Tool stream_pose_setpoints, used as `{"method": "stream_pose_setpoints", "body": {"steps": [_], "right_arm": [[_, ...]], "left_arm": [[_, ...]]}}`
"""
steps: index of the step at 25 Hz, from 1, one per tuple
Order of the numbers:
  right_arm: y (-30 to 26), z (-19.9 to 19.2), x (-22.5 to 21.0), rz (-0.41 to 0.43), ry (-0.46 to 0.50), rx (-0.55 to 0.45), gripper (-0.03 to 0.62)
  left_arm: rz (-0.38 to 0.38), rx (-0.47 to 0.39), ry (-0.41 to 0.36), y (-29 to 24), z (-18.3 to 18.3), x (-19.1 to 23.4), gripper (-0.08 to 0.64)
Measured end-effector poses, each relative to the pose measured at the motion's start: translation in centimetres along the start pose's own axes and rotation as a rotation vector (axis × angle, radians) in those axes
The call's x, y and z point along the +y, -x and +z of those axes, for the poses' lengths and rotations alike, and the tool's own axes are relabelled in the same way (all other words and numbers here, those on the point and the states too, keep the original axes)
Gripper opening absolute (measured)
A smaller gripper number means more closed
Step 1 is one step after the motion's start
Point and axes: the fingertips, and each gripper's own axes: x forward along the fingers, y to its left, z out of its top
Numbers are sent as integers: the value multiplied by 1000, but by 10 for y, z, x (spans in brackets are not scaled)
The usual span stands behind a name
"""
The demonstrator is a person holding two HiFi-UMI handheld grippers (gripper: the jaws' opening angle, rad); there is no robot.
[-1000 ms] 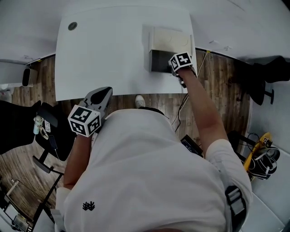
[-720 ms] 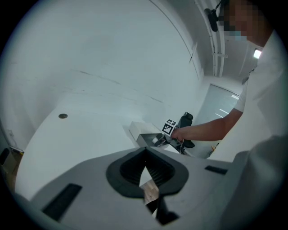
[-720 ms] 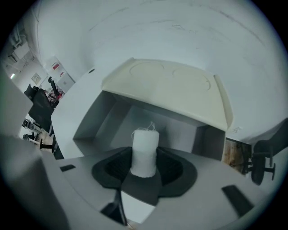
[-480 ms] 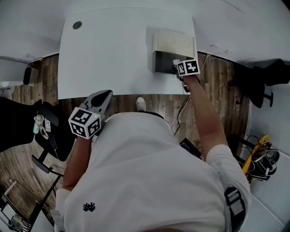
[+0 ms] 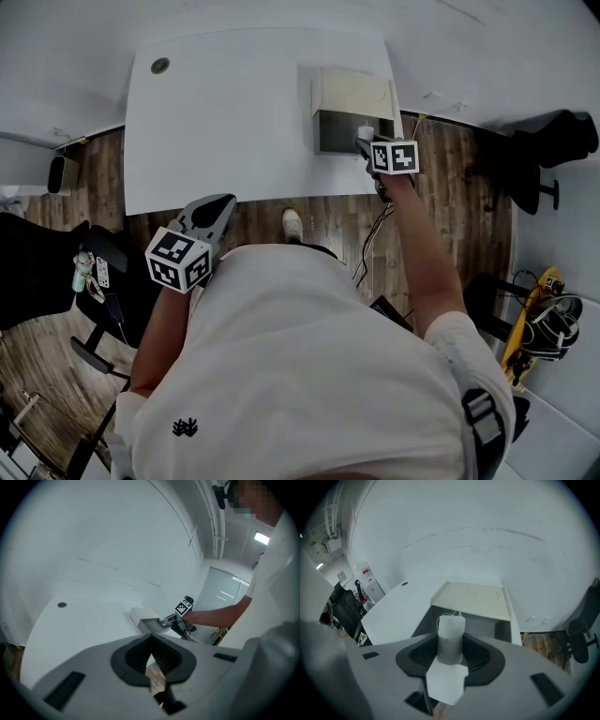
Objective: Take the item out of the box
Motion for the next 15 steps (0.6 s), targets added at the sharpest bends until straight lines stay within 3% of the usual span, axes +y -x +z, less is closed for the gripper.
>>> {"method": "stream_pose_setpoints", "body": {"steps": [15], "right_arm": [[75,-11,79,22,-34,-195,169]], "left_arm": [[-48,-12,-55,44,-17,0,6]]}}
